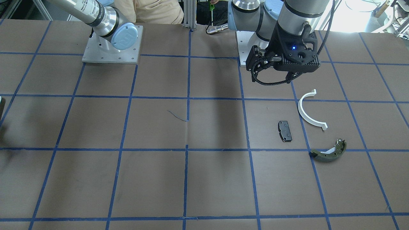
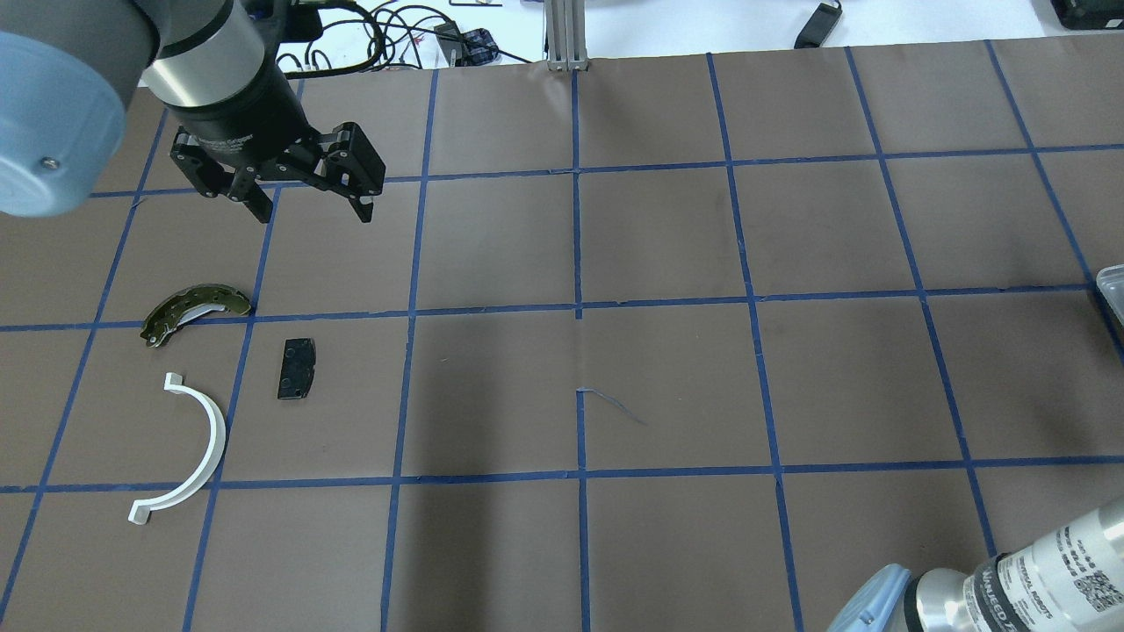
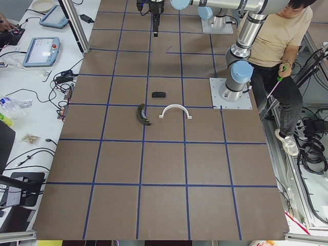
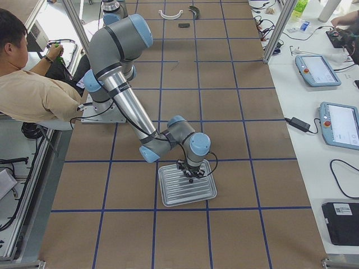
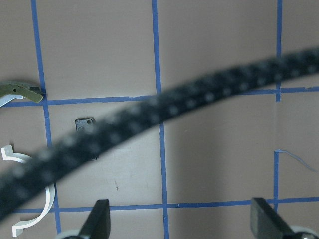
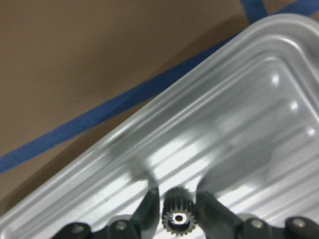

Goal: Place bearing gear from tray to pile

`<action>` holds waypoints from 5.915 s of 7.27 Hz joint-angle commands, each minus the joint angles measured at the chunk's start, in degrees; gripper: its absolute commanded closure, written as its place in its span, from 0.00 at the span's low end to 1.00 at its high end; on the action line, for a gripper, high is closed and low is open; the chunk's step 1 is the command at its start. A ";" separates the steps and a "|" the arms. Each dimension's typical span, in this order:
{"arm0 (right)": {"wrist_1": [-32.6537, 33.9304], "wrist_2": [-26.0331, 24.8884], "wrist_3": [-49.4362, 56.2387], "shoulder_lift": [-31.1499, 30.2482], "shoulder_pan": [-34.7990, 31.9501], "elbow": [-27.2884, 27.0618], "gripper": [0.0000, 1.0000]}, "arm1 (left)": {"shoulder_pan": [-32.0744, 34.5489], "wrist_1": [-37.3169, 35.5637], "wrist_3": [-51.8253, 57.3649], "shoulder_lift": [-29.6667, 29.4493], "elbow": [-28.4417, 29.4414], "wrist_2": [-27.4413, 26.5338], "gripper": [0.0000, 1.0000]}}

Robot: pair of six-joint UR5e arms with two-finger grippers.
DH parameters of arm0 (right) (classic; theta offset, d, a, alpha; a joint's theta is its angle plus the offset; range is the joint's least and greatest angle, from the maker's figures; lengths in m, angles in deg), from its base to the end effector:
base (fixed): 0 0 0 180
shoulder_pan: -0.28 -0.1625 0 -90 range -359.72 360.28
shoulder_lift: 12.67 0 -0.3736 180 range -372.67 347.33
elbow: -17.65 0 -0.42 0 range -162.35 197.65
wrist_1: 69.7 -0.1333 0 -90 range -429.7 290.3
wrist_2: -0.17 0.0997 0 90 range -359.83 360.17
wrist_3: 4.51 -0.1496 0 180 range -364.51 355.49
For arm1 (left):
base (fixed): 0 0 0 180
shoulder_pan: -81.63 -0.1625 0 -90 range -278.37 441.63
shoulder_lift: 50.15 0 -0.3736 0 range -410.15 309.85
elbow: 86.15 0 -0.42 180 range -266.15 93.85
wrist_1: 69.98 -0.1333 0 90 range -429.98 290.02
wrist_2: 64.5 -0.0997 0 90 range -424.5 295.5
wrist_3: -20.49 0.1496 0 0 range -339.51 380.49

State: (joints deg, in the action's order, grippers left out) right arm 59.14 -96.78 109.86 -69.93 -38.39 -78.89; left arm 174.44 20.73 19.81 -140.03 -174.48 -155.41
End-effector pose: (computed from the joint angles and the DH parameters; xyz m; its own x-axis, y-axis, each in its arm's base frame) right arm -0.4166 -0.4809 0.0616 -0.4549 -0.8887 -0.0569 -0.8878 0.4476 0.1070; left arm -0.1563 -0.5145 0.4015 -0.9992 0.0369 -0.0157 0.0372 0.9991 -0.0190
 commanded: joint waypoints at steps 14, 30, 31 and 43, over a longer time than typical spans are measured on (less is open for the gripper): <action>-3.33 6.06 -36.20 -17.42 -19.11 -11.73 1.00 | -0.09 -0.09 0.33 -0.21 0.00 -0.06 0.00; -12.44 11.60 -119.46 -11.61 -61.40 -1.72 0.00 | -1.76 -0.09 0.60 -1.00 -0.09 1.52 0.00; -16.56 11.51 -110.94 -14.16 -56.47 -1.90 0.00 | -1.24 -0.09 -0.27 -1.44 -1.13 3.44 0.00; 1.49 1.57 -68.67 -2.53 -0.64 2.14 0.00 | 17.23 -34.89 -14.51 -25.43 -14.94 3.63 0.03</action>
State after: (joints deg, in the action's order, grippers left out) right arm 56.90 -95.52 40.19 -76.67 -43.17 -77.90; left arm 191.47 -13.32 6.25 -163.68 -189.33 -151.84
